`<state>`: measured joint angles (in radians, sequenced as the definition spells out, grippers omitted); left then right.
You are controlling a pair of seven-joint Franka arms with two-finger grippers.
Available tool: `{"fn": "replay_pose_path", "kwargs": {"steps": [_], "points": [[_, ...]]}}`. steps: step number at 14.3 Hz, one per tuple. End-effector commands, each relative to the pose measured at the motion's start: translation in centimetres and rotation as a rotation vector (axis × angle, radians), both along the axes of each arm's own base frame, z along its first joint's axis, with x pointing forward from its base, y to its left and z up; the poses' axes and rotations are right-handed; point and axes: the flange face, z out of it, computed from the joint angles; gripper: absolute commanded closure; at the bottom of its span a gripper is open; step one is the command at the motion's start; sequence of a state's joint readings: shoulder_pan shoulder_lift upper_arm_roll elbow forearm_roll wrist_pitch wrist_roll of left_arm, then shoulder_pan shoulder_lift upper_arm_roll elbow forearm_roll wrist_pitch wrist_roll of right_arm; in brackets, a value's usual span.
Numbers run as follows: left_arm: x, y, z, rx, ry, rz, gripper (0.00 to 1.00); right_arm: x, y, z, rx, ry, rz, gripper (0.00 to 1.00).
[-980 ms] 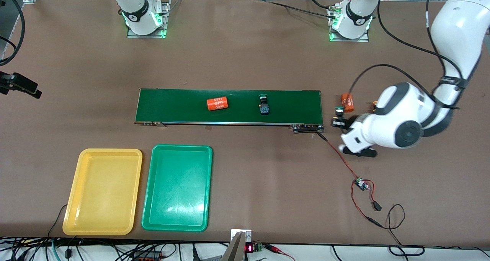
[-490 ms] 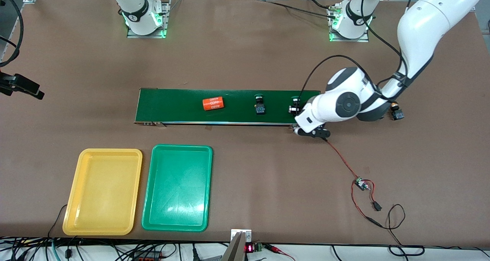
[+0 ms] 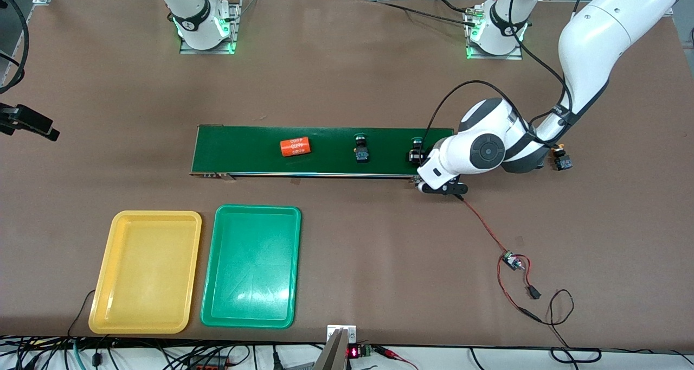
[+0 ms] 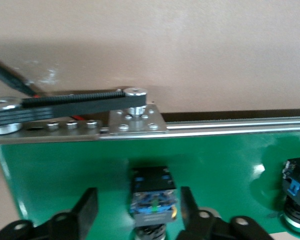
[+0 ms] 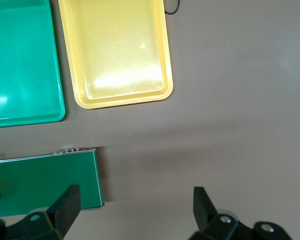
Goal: Sort buttons by color to trays
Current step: 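Place the second green-based button on the belt and release it, then move the second orange cylinder onto the belt while the right gripper grabs a button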
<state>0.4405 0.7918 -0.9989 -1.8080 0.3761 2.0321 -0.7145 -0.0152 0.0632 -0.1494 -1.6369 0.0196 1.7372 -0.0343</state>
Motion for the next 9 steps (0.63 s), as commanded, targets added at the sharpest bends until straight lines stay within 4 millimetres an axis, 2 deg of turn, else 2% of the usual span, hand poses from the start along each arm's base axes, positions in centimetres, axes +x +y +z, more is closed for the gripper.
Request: {"fn": "replay_pose_path", "kwargs": {"steps": [1,2,4,5,6,7,9], "points": [[1.8,2.2,4.8,0.113,-0.023,0.004,0.0,0.4,-0.1,-0.6,0.014,0.005,0.004,0.0],[2.5,3.3,5.8,0.141,-0.01,0.014,0.0,0.6,-0.1,-1.0,0.017,0.011,0.003,0.0],[4.4,8.4,5.6,0.222,0.005,0.017,0.0,0.7,-0.1,-1.5,0.02,0.021,0.003,0.0],[4.9,10.0,5.3,0.226,0.003,0.01,0.0,0.9,0.1,-2.4,0.021,0.04,0.003,0.0],[5.3,12.7,4.3,0.231,0.018,0.017,0.0,1.4,0.6,-3.6,0.022,0.06,0.012,0.0],[5.5,14.5,3.6,0.228,0.028,0.009,0.0,2.0,1.4,-4.5,0.023,0.072,0.024,0.0],[5.9,16.5,2.9,0.225,0.036,-0.017,0.0,2.6,3.8,-5.2,0.022,0.074,0.051,0.0]]}}
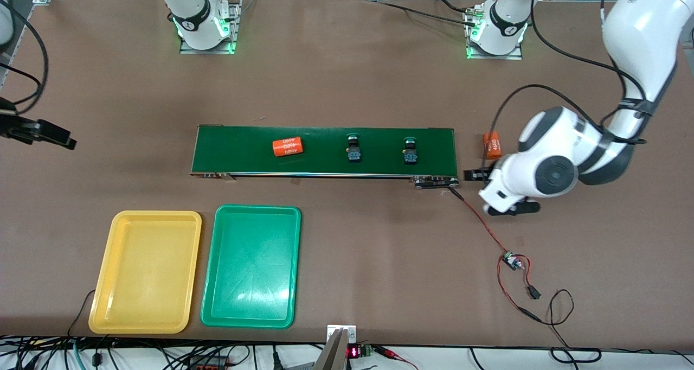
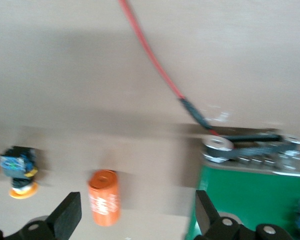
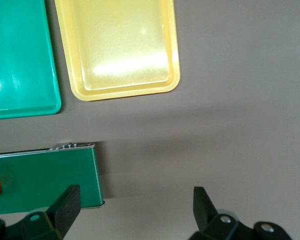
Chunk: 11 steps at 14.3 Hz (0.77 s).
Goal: Sort buttons by color to trays
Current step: 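Move the second orange cylinder onto the belt while the right gripper grabs a button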
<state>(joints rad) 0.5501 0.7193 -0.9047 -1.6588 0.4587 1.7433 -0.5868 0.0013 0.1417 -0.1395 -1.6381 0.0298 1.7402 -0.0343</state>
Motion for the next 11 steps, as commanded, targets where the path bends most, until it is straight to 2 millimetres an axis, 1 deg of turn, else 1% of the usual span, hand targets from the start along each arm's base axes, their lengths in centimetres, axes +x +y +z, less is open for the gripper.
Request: {"fn": "replay_pose_path", "kwargs": {"steps": [1,2,3,4,5,6,7,8,9,10,11], "points": [[0.1,2.0,-0.6,0.01,0.012,-0.049,0.0,0.8,3.5,-0.7,0.011,0.002,0.046,0.0],[0.2,2.9,-0.8,0.008,0.016,-0.049,0.0,1.0,4.8,-1.0,0.011,0.005,0.065,0.0],[0.2,3.5,-0.9,0.003,0.02,-0.053,0.0,1.2,6.8,-1.6,0.01,0.019,0.085,0.0],[0.2,4.2,-1.2,-0.006,0.024,-0.064,0.0,1.3,8.6,-2.1,0.006,0.03,0.063,0.0],[-0.1,4.7,-2.0,-0.014,0.043,-0.091,0.0,1.6,11.5,-3.3,-0.002,0.049,0.055,0.0],[-0.6,6.2,-3.7,-0.004,0.065,-0.1,0.0,1.6,14.0,-4.1,-0.004,0.058,0.081,0.0],[-1.2,6.6,-4.4,0.019,0.084,-0.142,0.0,1.6,15.6,-4.6,-0.009,0.065,0.104,0.0],[-1.4,6.8,-4.6,0.033,0.089,-0.176,0.0,1.4,17.8,-4.8,-0.011,0.07,0.139,0.0],[-2.0,7.0,-5.2,0.045,0.094,-0.193,0.0,1.1,19.9,-5.2,-0.012,0.076,0.179,0.0],[-2.8,6.7,-5.7,0.059,0.081,-0.196,0.0,0.8,21.8,-5.8,-0.015,0.084,0.214,0.0],[-4.0,7.2,-6.4,0.059,0.071,-0.172,0.0,0.5,23.8,-6.5,-0.019,0.095,0.248,0.0]]}}
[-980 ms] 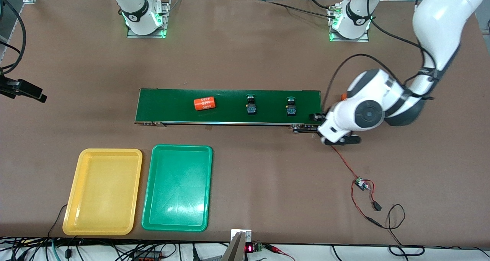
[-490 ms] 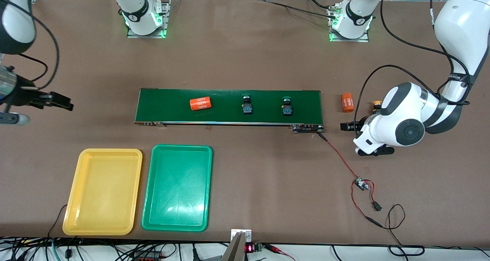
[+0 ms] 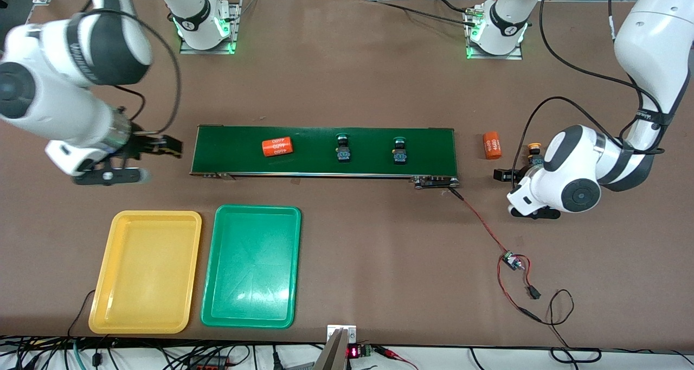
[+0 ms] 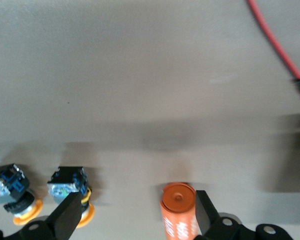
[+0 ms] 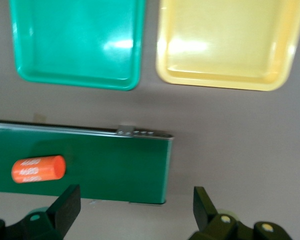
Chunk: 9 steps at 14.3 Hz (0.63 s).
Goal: Sort buttons by color to trays
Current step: 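Move the second orange cylinder onto the belt while the right gripper grabs a button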
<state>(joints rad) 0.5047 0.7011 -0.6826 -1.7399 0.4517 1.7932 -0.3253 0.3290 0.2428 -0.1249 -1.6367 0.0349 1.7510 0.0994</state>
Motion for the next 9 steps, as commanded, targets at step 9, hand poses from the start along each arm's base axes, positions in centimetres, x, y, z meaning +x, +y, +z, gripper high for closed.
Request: {"fn": "replay_pose_path", "kwargs": {"steps": [9], "points": [[-11.8,-1.5,-2.8,-0.119,-0.018,0.102,0.0,-3.9,17.9,-6.5,0.049,0.035,0.025,0.0]]}}
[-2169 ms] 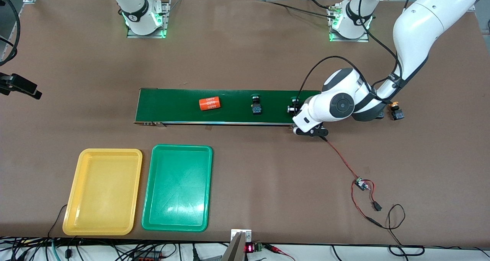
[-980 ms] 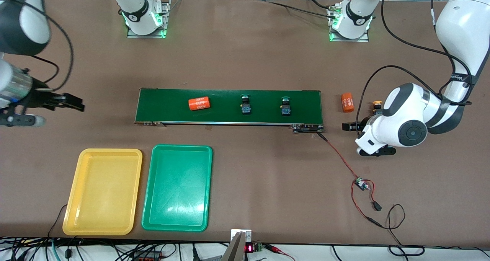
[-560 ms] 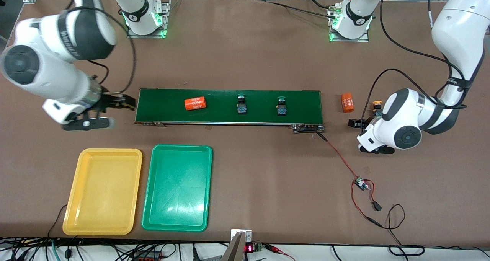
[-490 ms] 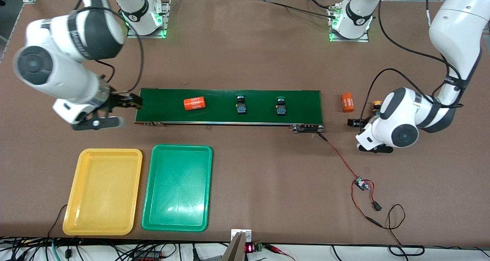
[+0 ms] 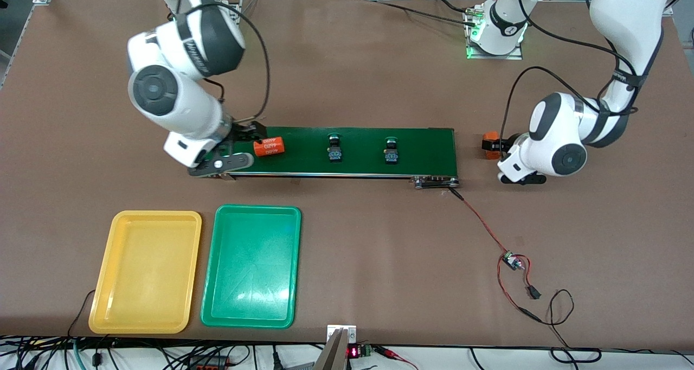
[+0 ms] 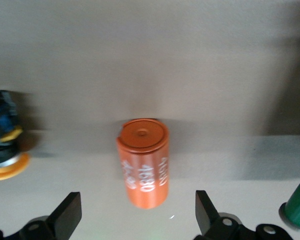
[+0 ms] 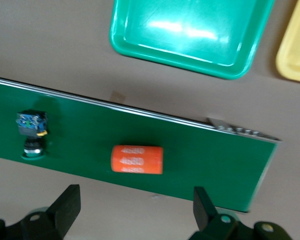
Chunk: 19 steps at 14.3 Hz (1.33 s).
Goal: Sort buttons by color to trays
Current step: 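Move the second orange cylinder onto the belt while the right gripper grabs a button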
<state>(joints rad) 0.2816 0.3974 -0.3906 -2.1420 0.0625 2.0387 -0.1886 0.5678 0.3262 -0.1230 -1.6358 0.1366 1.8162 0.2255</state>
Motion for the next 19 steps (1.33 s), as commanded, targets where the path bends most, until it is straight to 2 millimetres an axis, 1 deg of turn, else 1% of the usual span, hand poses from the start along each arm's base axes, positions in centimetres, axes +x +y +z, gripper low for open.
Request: {"fn": "replay_pose_path", "kwargs": {"steps": [1,3,4,5,6,8,9,10,11,12,14,15,16,17,18,19], "points": [[-2.6,-0.3,-2.2,-0.028,-0.061,0.003,0.0,-0.5,3.7,-2.8,-0.016,-0.007,-0.062,0.0],[-2.8,-0.6,-3.7,-0.038,-0.083,-0.002,0.03,-1.2,6.0,-4.8,-0.029,-0.013,-0.083,0.0],[-2.9,-0.7,-4.6,-0.044,-0.095,0.0,0.1,-1.7,7.4,-5.8,-0.033,-0.017,-0.08,0.0],[-2.9,-0.7,-4.6,-0.044,-0.099,-0.004,0.33,-2.3,8.9,-6.8,-0.033,-0.028,-0.079,0.0],[-2.8,-0.7,-4.2,-0.041,-0.104,-0.008,0.58,-2.6,10.0,-7.6,-0.031,-0.043,-0.093,0.0],[-1.9,-0.3,-2.5,-0.031,-0.144,-0.007,0.73,-3.3,12.2,-9.8,-0.031,-0.067,-0.117,0.0],[-1.6,-0.3,-1.9,-0.032,-0.157,-0.013,0.83,-3.7,12.9,-10.8,-0.038,-0.064,-0.114,0.0],[-1.2,-0.1,-1.2,-0.034,-0.172,-0.022,0.89,-4.1,13.4,-11.9,-0.047,-0.056,-0.107,0.0],[-0.2,0.1,0.0,-0.034,-0.192,-0.025,0.9,-4.3,13.7,-13.0,-0.055,-0.05,-0.101,0.0],[0.4,0.2,1.1,-0.035,-0.195,-0.04,0.91,-4.4,14.0,-13.6,-0.056,-0.05,-0.097,0.0],[2.3,0.3,3.6,-0.045,-0.181,-0.08,0.91,-4.6,14.9,-14.1,-0.038,-0.076,-0.09,0.0],[3.1,-0.1,5.0,-0.064,-0.176,-0.139,0.91,-4.7,14.9,-14.9,-0.046,-0.071,-0.088,0.0],[3.6,-0.4,5.8,-0.088,-0.175,-0.195,0.93,-4.8,15.1,-16.0,-0.052,-0.066,-0.084,0.0],[3.8,-0.6,6.1,-0.112,-0.18,-0.248,0.94,-5.2,15.5,-17.2,-0.057,-0.063,-0.075,0.0],[3.8,-1.0,6.2,-0.133,-0.183,-0.298,0.94,-5.3,15.6,-17.9,-0.059,-0.064,-0.074,0.08],[3.7,-2.3,6.3,-0.168,-0.185,-0.387,0.95,-5.7,16.2,-18.3,-0.06,-0.066,-0.063,0.17]]}}
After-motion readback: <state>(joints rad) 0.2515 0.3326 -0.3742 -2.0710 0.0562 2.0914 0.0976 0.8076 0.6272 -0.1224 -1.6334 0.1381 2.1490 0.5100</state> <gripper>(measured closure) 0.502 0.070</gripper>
